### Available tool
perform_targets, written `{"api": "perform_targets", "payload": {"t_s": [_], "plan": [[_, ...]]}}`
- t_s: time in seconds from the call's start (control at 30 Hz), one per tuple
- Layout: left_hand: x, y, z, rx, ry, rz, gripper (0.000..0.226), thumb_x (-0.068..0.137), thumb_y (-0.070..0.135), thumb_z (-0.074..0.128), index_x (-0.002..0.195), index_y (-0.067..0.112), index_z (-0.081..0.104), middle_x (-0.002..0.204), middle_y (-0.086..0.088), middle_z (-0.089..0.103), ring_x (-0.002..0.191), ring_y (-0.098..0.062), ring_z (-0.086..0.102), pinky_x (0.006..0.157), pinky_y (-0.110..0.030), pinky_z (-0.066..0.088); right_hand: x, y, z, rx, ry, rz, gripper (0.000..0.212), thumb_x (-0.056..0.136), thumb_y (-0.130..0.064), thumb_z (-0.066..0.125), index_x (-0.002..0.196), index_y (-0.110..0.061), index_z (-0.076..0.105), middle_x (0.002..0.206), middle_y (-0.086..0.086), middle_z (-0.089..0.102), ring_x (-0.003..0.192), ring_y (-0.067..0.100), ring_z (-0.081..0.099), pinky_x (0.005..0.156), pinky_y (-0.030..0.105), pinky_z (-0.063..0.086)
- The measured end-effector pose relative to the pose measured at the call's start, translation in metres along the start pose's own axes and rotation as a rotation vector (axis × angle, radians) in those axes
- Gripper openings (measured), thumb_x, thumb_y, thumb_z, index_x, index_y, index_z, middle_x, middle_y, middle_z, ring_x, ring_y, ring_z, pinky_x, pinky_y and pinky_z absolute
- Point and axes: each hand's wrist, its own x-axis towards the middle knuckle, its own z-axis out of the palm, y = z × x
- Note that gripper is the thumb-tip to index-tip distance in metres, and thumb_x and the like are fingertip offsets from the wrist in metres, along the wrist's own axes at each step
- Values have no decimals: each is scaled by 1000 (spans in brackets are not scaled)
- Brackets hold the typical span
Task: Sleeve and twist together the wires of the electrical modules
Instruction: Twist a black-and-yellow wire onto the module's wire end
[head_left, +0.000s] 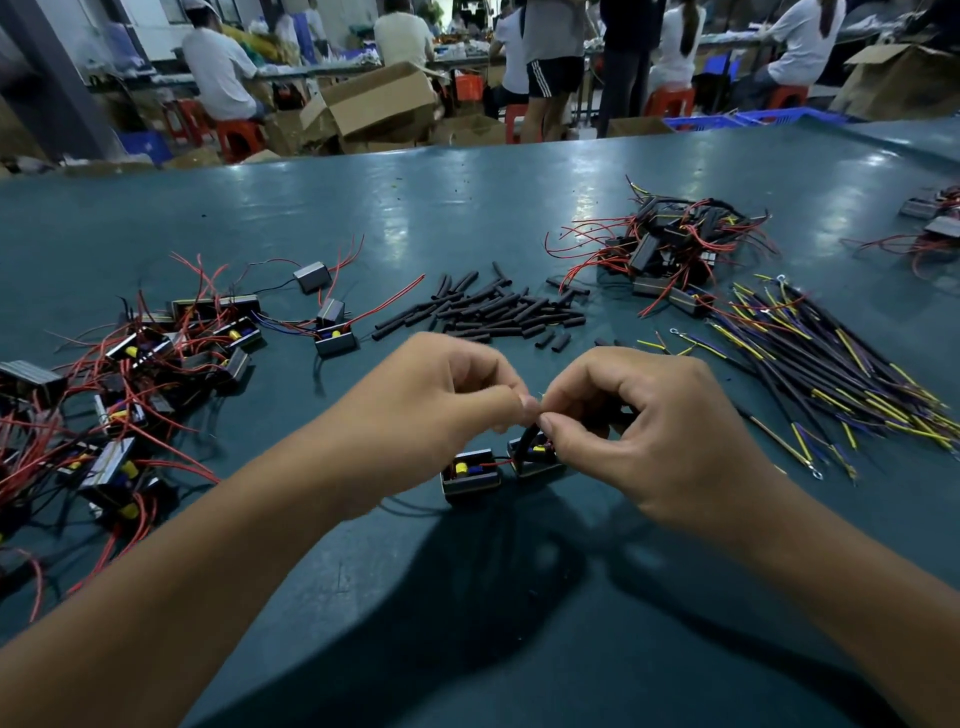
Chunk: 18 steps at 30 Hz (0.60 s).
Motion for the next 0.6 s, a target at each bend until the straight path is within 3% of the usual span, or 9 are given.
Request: {"api": "perform_targets", "payload": {"t_s": [0.07, 0.13, 0.2, 0.27, 0.33, 0.43, 0.6], "plan": [[1, 1, 5, -341, -73, -318, 28, 90, 10, 64, 63, 14, 66, 58, 1, 51, 49, -9, 33, 46, -19, 27, 0, 0, 1, 8, -11, -6, 11, 80, -5, 76, 76, -12, 70, 65, -7, 65, 58, 10, 59, 56, 19, 46], [0, -2, 5, -405, -78, -358, 25, 90, 12, 65, 65, 13, 67, 58, 0, 52, 48, -10, 35, 45, -20, 28, 0, 0, 1, 19, -18, -10, 10, 80, -5, 76, 76, -12, 69, 65, -7, 65, 59, 11, 59, 57, 19, 46], [-5, -6, 0, -202, -1, -154, 17, 89, 17, 71, 73, 15, 70, 60, 3, 57, 51, -10, 45, 50, -23, 37, 0, 1, -1, 30, -20, -5, 10, 81, -6, 76, 76, -13, 69, 65, -7, 65, 59, 10, 59, 57, 17, 45], [-9, -10, -8, 153, 103, 182, 2, 88, 20, 74, 88, 21, 73, 74, 11, 64, 63, -6, 55, 60, -24, 47, 0, 2, -2, 36, -24, 6, 11, 81, -7, 76, 76, -14, 70, 65, -7, 65, 58, 9, 59, 57, 15, 44], [-12, -16, -13, 434, 148, 457, 13, 86, 20, 74, 99, 19, 74, 91, 12, 64, 75, -9, 58, 69, -24, 49, 0, 2, -3, 51, -30, 15, 10, 81, -7, 76, 77, -14, 70, 66, -7, 66, 59, 9, 60, 58, 14, 44], [-9, -19, -13, 639, 178, 643, 17, 90, 26, 73, 99, 13, 77, 98, 0, 65, 86, -18, 60, 76, -34, 50, 0, 1, -3, 52, -38, 4, 7, 81, -10, 74, 77, -14, 70, 67, -7, 66, 60, 10, 60, 58, 15, 46], [-3, -15, -12, 853, 216, 791, 16, 97, 24, 67, 93, 11, 76, 93, -2, 68, 79, -27, 59, 68, -46, 49, 0, 1, -3, 53, -43, -1, 5, 80, -11, 72, 77, -13, 70, 67, -8, 66, 60, 10, 60, 58, 16, 45]]}}
